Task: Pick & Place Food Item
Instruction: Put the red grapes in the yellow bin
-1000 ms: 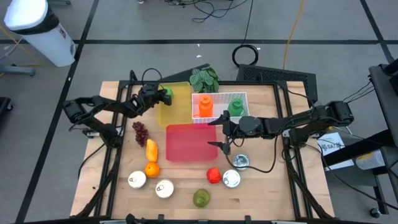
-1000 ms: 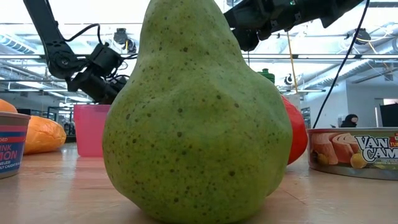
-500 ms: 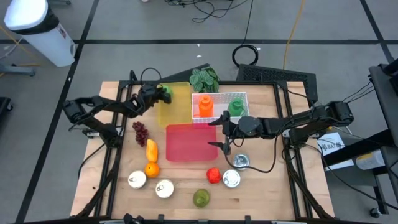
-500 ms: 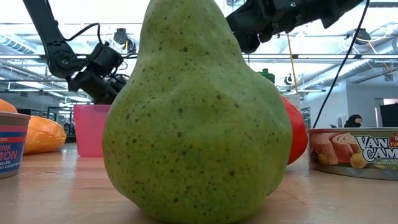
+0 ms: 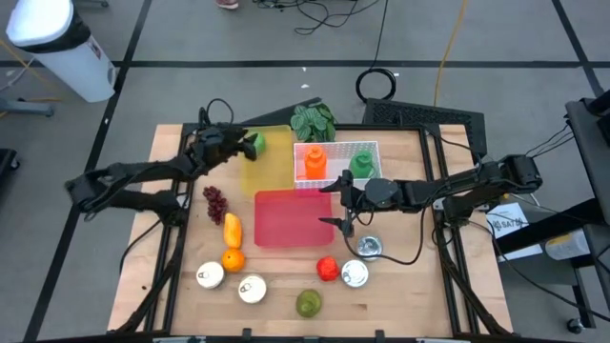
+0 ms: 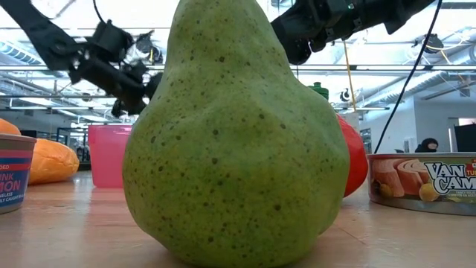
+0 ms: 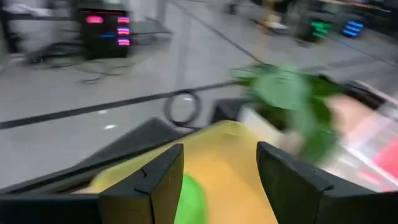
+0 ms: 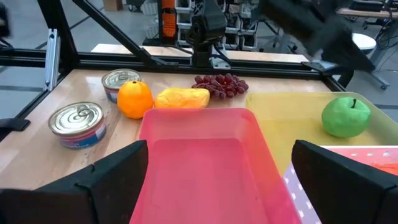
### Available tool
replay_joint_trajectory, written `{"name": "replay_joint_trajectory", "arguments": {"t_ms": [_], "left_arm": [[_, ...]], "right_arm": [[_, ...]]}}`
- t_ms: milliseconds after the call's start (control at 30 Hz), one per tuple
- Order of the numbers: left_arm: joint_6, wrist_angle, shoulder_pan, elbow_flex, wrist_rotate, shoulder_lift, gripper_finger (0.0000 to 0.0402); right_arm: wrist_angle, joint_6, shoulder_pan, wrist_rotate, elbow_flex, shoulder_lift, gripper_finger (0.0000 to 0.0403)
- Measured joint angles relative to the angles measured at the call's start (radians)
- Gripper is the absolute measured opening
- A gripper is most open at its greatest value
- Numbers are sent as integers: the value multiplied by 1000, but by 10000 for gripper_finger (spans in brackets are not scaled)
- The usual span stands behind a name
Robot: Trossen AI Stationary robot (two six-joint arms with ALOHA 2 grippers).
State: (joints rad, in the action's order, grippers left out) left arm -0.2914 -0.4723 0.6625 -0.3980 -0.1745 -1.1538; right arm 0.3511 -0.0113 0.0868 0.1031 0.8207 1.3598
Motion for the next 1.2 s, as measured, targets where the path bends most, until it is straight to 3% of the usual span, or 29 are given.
{"name": "replay_joint_trajectory", "arguments": {"t_ms": [167, 333, 433, 567, 700, 833, 1200], "left_arm": [[78, 263, -96, 0, 182, 244, 206], [-86, 651, -252, -17, 192, 436, 193], [-248, 890, -351, -41, 183, 488, 185], [-427, 1137, -473, -56, 175, 492, 174], [-615, 1268, -567, -56, 177, 469, 163], [-750, 1317, -631, -56, 174, 437, 154], [-891, 1342, -693, -56, 174, 288, 133]], "right_arm": [[-5, -5, 0, 0, 0, 0, 377], [-5, -8, 0, 0, 0, 0, 377], [-5, -11, 0, 0, 0, 0, 377], [-5, -12, 0, 0, 0, 0, 377], [-5, -12, 0, 0, 0, 0, 377], [-5, -12, 0, 0, 0, 0, 377], [-5, -1, 0, 0, 0, 0, 377]]}}
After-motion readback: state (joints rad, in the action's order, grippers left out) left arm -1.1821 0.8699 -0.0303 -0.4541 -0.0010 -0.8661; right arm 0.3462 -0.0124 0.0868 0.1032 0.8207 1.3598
